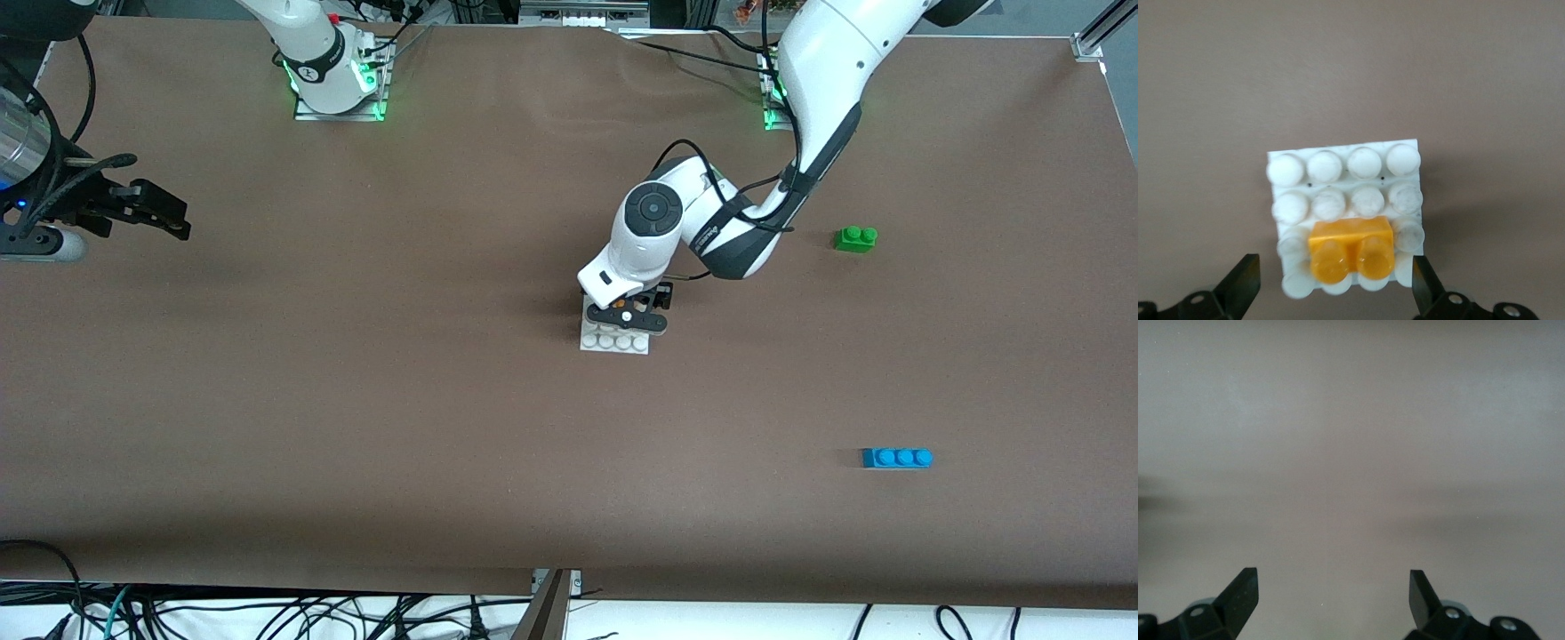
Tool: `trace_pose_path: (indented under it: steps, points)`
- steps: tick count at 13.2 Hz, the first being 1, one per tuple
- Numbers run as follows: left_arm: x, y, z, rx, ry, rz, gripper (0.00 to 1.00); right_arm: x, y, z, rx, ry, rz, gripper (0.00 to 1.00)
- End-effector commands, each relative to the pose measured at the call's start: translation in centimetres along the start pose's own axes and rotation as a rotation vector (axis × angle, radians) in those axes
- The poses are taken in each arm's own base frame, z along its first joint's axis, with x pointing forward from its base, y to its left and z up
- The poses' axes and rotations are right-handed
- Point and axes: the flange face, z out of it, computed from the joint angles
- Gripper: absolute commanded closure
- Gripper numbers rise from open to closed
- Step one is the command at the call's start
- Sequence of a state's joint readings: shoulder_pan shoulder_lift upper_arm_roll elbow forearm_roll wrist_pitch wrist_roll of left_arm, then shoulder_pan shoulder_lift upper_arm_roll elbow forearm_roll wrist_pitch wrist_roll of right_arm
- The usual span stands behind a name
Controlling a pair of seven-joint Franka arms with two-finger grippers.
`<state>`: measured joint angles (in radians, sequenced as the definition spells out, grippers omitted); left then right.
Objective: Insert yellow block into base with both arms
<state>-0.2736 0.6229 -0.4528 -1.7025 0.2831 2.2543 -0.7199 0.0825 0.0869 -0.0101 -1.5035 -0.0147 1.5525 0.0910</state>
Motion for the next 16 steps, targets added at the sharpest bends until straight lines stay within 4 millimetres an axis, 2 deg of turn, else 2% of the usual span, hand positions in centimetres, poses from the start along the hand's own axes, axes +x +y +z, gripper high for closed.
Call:
trace_pose_path:
  steps: [1,2,5,6,7,10,12,13,16]
  points:
    - [0.6,-2.4,-7.3,0.072,0.041,-0.063,0.0,-0.1,-0.4,-0.4,0.014,0.009,0.003,0.0]
    - [1.5,-4.2,-9.5,0.088,0.028,-0.098,0.0,-0.1,-0.5,-0.4,0.015,0.012,0.001,0.0]
    - [3.7,-7.9,-17.1,0.179,-0.037,-0.183,0.0,0.0,-0.8,-0.5,0.016,0.023,-0.006,0.0]
    - [4.8,-10.5,-18.9,0.199,-0.044,-0.213,0.0,0.0,-0.8,-0.6,0.016,0.024,-0.005,0.0]
    - [6.2,-13.4,-20.4,0.181,-0.04,-0.221,0.0,0.0,-0.8,-0.6,0.016,0.024,-0.005,0.0]
    - [7.8,-20.0,-23.2,0.161,-0.021,-0.206,0.0,0.0,-0.7,-0.5,0.016,0.024,-0.005,0.0]
    - [7.9,-22.7,-24.6,0.124,-0.023,-0.202,0.0,0.3,-0.9,-0.3,0.016,0.03,-0.005,0.0]
    - [7.6,-24.7,-26.4,0.086,-0.011,-0.218,0.0,0.3,-0.9,-0.3,0.017,0.032,-0.008,0.0]
    - [5.1,-30.5,-29.4,0.049,-0.013,-0.127,0.0,0.3,-0.9,-0.3,0.017,0.031,-0.008,0.0]
